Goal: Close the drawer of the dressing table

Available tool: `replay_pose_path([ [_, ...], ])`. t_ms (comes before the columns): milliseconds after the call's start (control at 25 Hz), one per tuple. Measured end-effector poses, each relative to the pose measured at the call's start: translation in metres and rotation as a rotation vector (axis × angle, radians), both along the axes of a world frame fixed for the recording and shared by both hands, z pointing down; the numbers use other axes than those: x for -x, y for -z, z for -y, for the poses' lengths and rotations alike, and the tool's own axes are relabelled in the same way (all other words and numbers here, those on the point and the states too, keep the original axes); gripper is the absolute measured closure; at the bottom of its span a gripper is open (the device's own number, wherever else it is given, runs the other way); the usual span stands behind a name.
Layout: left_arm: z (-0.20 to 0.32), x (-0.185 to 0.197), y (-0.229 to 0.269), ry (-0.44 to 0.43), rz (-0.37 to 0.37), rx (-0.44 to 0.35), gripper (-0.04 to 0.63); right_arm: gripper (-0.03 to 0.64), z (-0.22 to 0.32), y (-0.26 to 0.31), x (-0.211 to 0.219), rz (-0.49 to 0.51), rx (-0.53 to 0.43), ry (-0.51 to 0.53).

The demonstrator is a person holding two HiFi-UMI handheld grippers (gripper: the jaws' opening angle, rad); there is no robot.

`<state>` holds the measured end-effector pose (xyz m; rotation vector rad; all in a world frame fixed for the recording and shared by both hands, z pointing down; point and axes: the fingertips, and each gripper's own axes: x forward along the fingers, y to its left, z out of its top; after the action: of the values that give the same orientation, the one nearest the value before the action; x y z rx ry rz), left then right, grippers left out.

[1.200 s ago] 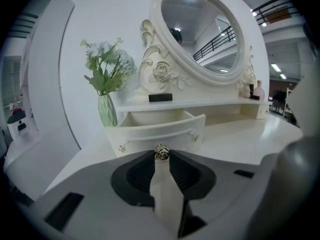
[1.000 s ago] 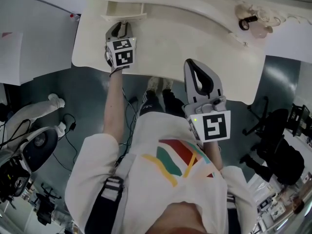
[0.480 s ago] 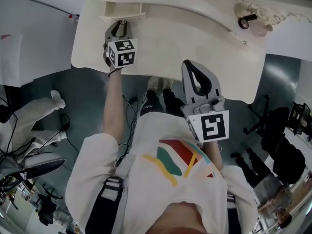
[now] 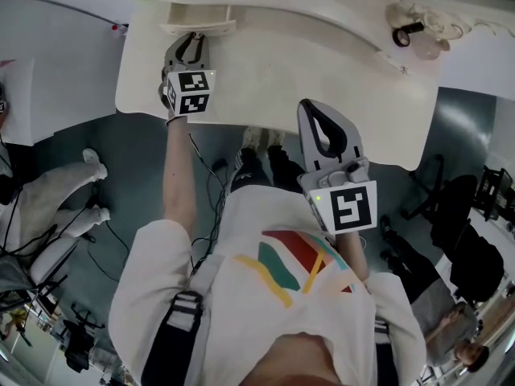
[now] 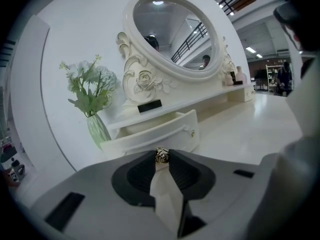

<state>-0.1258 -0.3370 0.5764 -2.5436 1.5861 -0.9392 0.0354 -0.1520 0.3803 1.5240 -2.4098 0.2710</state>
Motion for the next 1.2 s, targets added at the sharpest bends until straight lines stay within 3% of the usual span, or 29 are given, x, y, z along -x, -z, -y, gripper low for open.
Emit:
replay_pose_path([
  [200,0.009,0.001,0.004,-0.024,0.006,0.008,0.515,0.617,0.004,0.001,0.000,-0.008,-0.018,0.008],
  [1200,0.035,-0.005,-0.004,0.022,-0.016,0.049,0.515,0.617,0.021,-0.008,-0.007,-0.004,0.023,-0.009],
])
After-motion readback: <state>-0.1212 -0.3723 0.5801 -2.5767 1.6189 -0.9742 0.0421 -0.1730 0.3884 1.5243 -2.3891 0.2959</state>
